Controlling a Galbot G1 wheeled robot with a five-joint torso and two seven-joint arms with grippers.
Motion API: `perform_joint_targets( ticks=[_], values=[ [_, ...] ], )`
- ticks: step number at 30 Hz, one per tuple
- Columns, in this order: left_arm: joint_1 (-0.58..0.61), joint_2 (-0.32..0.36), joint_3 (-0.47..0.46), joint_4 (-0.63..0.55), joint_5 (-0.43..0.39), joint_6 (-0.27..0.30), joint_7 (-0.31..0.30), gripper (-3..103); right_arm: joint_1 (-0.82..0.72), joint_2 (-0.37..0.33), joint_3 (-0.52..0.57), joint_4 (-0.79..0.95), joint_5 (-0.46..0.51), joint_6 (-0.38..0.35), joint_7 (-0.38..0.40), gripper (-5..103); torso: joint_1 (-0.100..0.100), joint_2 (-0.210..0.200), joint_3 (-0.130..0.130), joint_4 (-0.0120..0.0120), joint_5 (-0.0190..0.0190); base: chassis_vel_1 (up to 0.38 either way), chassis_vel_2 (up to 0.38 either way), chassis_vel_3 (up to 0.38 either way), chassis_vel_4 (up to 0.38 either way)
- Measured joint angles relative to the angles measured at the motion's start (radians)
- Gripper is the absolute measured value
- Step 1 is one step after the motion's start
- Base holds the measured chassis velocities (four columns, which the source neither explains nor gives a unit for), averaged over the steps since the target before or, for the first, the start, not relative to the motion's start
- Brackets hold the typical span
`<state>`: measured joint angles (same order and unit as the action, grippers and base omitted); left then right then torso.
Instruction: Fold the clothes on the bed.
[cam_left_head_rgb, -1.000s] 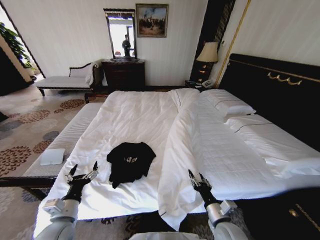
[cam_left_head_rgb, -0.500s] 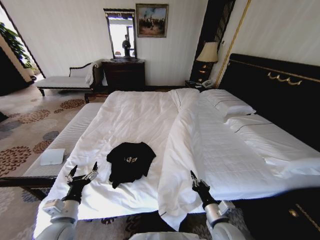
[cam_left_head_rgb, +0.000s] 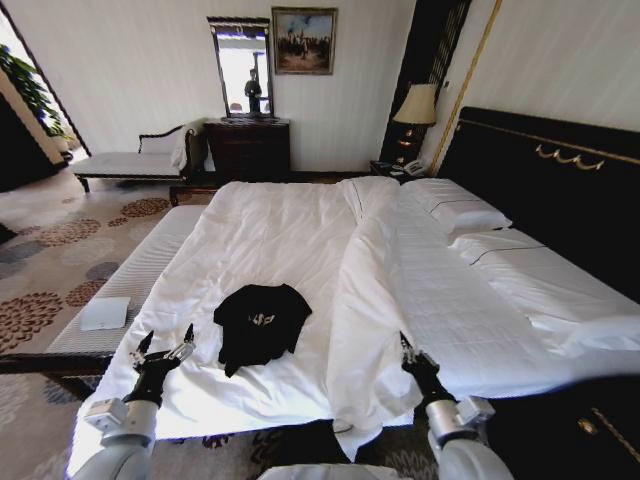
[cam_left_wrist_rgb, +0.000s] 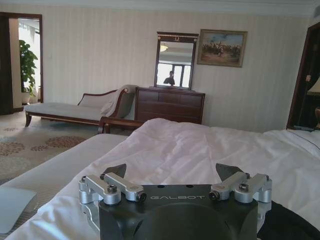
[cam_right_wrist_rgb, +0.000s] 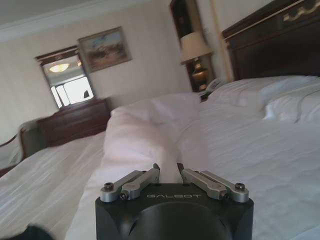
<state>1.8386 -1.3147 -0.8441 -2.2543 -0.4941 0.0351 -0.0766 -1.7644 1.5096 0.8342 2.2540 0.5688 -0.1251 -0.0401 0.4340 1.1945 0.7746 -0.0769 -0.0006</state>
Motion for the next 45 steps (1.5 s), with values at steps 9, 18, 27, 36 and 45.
perform_joint_targets(
  ticks=[9, 18, 27, 36, 45],
  values=[
    [-0.004, 0.004, 0.001, 0.007, -0.002, -0.002, 0.0, 100, 0.056, -0.046, 0.23, 0.01, 0.162, -0.034, 0.041, 2, 0.0, 0.0, 0.0, 0.0001, 0.0001, 0.0, 0.0, 0.0, 0.0],
    [-0.008, 0.005, 0.001, 0.007, -0.002, 0.002, -0.004, 100, 0.092, -0.061, 0.445, -0.124, 0.051, 0.011, 0.043, 2, 0.0, 0.0, 0.0, 0.0, -0.0001, 0.0, 0.0, 0.0, 0.0],
    [-0.002, 0.004, -0.004, 0.006, -0.002, 0.001, -0.005, 100, 0.121, -0.123, 0.575, -0.342, 0.024, 0.046, 0.059, 2, 0.0, 0.0, 0.0, 0.0002, 0.0005, 0.0, 0.0, 0.0, 0.0],
    [0.004, 0.006, -0.013, -0.002, -0.006, 0.002, -0.01, 100, 0.167, -0.155, 0.601, -0.449, -0.017, 0.053, 0.081, 2, 0.0, 0.0, 0.0, 0.0005, 0.0004, 0.0, 0.0, 0.0, 0.0],
    [0.004, 0.007, -0.007, -0.011, -0.006, 0.005, -0.013, 100, 0.186, -0.179, 0.619, -0.527, -0.024, 0.057, 0.095, 0, 0.0, 0.0, 0.0, 0.0008, 0.0001, 0.0, 0.0, 0.0, 0.0]
  ],
)
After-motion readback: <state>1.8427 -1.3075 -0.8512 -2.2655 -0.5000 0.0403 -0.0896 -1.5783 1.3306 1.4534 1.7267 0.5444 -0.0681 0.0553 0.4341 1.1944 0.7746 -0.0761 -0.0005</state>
